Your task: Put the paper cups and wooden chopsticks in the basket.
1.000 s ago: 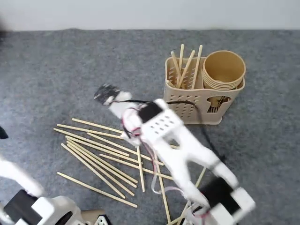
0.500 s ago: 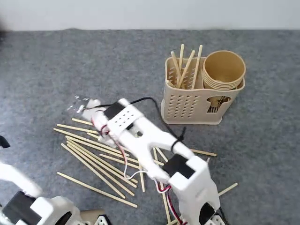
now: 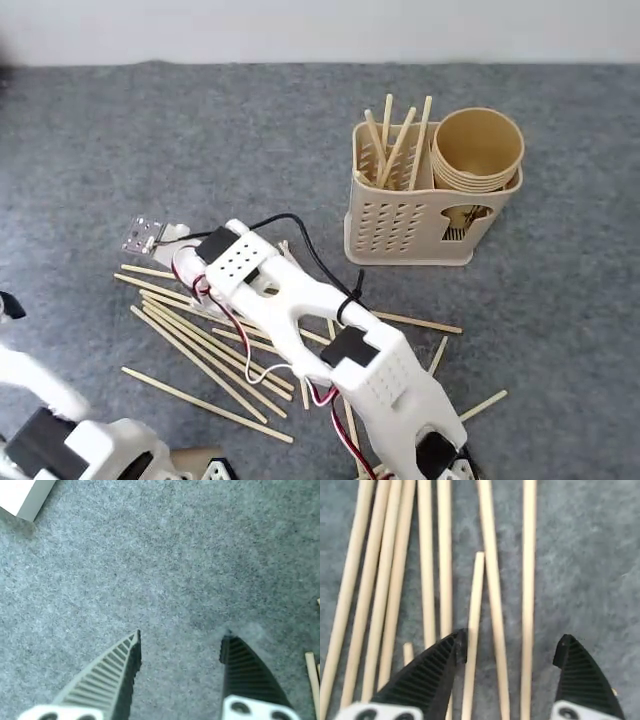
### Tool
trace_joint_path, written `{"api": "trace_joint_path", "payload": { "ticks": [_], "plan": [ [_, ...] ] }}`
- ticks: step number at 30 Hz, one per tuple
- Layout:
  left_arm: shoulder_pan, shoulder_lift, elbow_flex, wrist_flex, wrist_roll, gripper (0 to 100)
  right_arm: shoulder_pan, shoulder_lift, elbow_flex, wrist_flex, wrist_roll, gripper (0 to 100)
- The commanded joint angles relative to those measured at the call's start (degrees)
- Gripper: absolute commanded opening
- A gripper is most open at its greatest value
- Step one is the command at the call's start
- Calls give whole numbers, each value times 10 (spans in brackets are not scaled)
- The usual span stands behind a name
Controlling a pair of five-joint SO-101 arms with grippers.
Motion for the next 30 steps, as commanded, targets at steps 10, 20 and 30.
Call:
{"api": "trace_joint_path", "payload": {
  "ticks": [10, 20, 30],
  "plan": [
    [-22, -22, 7, -33, -8, 250, 18, 56, -104, 33, -16, 288],
    [-23, -22, 13, -38, -8, 250, -2, 62, -216, 153, -20, 288],
    [-24, -22, 13, -35, -8, 250, 0, 137, -219, 115, -17, 266]
  ]
}}
